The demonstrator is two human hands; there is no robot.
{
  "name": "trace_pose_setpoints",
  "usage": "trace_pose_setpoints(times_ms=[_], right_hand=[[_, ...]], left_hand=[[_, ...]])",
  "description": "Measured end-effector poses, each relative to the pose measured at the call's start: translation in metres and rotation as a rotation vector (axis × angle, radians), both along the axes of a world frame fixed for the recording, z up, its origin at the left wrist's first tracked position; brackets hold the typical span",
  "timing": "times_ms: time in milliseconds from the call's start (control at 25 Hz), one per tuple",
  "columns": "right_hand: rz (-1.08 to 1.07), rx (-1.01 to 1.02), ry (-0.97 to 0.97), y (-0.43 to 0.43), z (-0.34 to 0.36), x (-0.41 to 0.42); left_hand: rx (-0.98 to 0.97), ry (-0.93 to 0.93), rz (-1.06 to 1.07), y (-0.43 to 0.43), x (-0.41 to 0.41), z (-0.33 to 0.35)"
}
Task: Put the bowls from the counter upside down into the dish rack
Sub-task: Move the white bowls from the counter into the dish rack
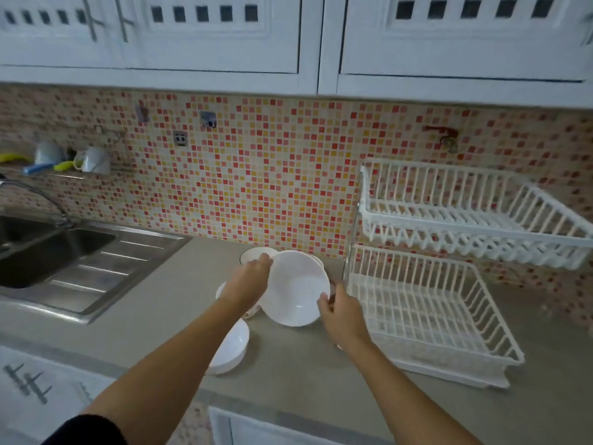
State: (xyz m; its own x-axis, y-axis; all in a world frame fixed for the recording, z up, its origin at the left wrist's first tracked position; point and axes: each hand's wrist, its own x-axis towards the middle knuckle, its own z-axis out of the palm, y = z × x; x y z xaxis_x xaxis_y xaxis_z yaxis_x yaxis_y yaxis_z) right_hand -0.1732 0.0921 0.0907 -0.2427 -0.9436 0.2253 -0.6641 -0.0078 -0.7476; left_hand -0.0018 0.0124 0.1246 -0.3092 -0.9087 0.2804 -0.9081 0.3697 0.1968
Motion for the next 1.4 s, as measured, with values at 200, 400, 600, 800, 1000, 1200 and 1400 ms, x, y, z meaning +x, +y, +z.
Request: trace_pose_setpoints(times_ms=[200,400,600,800,1000,1200,1400], right_hand=[[-0.013,-0.227,0.094,0.006,0.099,-0.018],[-0.064,-0.484,0.393,0.021,0.18,-0.054],[-0.17,-0.53,0.824,0.003,0.197,-0.096],[-0.275,-0.536,0.862,-0.024,0.196,-0.127],[-0.328,-0.406,0.827,-0.028,0.186,-0.156],[-0.337,-0.297,0.819,-0.037,0.181,-0.19],[-0.102,-0.155,0.824,-0.054,0.192,-0.229]], left_hand=[[-0.346,0.444,-0.127,0.034,-0.011,0.074],[-0.614,0.406,-0.29,0.037,-0.033,0.144],[-0.597,0.245,-0.573,0.025,-0.064,0.182],[-0.403,0.055,-0.703,-0.007,-0.096,0.207],[-0.227,0.103,-0.778,-0.035,-0.14,0.203],[-0.079,0.143,-0.837,-0.053,-0.183,0.193],[-0.091,0.111,-0.8,-0.083,-0.209,0.191]])
